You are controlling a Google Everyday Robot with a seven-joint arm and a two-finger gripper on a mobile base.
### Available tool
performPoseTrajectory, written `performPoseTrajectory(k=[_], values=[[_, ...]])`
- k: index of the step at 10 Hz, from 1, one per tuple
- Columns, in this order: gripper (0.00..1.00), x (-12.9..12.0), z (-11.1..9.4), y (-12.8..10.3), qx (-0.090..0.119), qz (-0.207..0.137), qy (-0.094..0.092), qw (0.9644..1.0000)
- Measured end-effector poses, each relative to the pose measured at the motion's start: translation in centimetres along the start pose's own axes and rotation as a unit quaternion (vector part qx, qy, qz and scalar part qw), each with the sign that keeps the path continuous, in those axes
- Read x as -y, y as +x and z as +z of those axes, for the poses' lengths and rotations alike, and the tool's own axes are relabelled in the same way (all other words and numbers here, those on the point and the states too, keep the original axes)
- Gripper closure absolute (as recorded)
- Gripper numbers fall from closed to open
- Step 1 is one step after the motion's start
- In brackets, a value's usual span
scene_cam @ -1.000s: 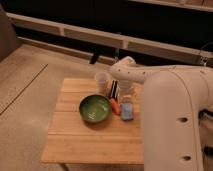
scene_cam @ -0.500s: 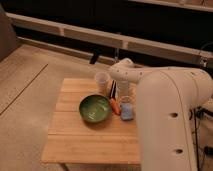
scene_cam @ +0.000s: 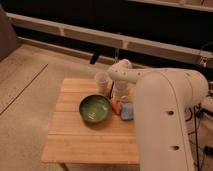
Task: Place the pepper in the ceramic bowl
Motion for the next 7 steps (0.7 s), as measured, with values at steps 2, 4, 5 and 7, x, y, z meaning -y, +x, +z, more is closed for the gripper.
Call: performPoseTrajectory(k=[2, 4, 5, 7], values=[[0.35, -1.3, -0.9, -1.7, 0.034, -0.047, -0.022, 0.9981], [0.35, -1.4, -1.0, -1.9, 0.04, -0.053, -0.025, 0.9975], [0.35, -1.4, -1.0, -1.9, 0.04, -0.053, -0.025, 0.9975], [0.35, -1.2, -1.2, -2.0, 0.041, -0.048, -0.019, 0.9978]])
